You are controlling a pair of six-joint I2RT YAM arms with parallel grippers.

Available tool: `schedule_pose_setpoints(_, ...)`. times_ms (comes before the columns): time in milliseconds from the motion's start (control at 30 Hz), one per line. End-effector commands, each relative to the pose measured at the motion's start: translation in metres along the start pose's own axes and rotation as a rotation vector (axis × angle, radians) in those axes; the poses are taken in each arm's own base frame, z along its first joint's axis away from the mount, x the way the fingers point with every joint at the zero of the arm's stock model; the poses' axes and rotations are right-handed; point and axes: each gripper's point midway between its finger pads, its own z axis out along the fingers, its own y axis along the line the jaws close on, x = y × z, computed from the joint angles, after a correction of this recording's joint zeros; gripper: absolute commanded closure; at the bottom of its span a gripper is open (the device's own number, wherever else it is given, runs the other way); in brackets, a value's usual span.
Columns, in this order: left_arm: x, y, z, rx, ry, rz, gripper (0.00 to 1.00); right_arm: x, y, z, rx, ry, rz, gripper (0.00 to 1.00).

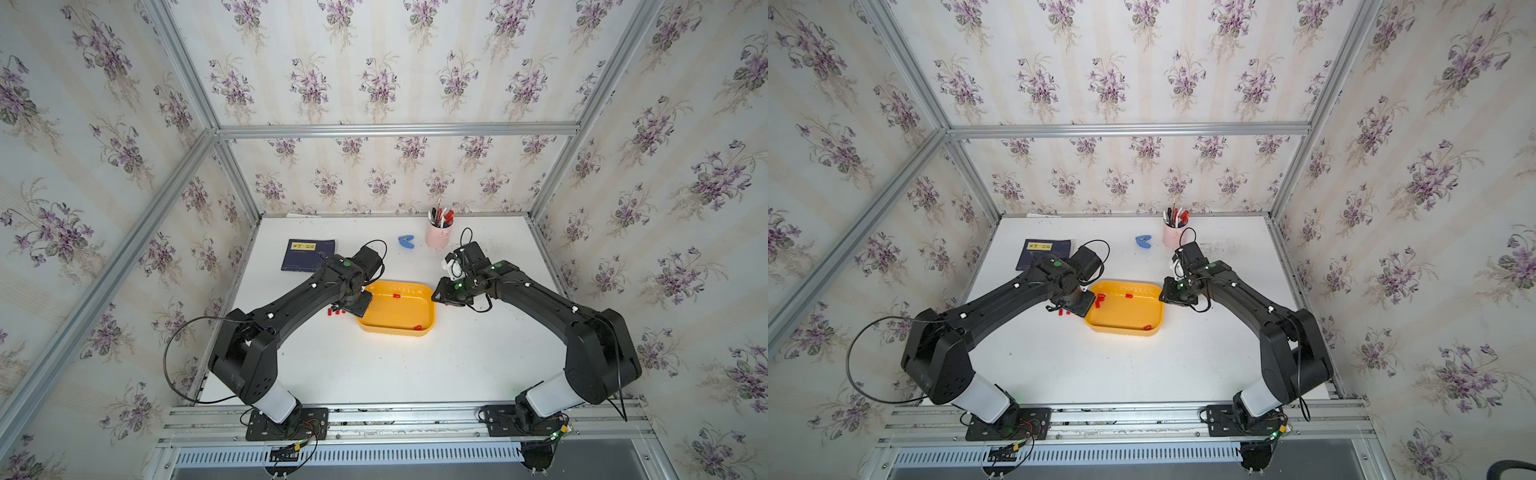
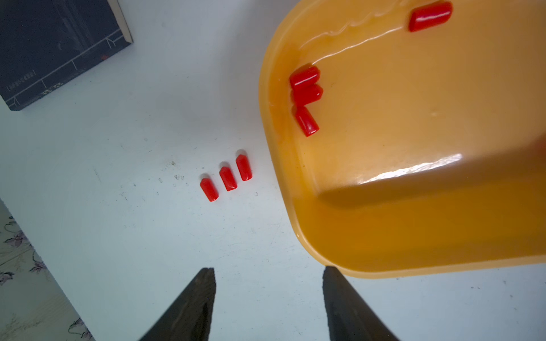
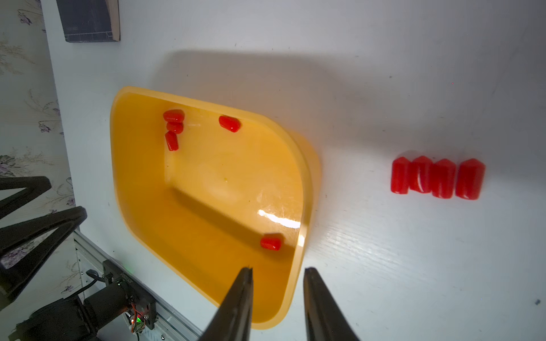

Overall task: Take the screw protection sleeves out of the storage box
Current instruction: Adjust the storage box at the center of the board.

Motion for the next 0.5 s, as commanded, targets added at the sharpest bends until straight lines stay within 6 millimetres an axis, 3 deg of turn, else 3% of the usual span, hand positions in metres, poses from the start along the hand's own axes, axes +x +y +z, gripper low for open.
schedule_pose_setpoints(0, -0.006, 0.002, 0.013, -0.034, -0.012, -0.041, 0.37, -0.001, -0.001, 0.001, 0.004, -0.003, -0.004, 0.66)
schedule_pose_setpoints(300, -0.018, -0.012, 0.043, -0.01, -0.002, -0.066, 0.39, -0.009, 0.003, 0.003, 0.0, -0.011, -0.026, 0.66)
schedule_pose_setpoints(467, -0.018, -0.019, 0.053, 0.006, 0.043, -0.043, 0.62, -0.012, 0.001, 0.006, 0.009, -0.008, -0.03, 0.66)
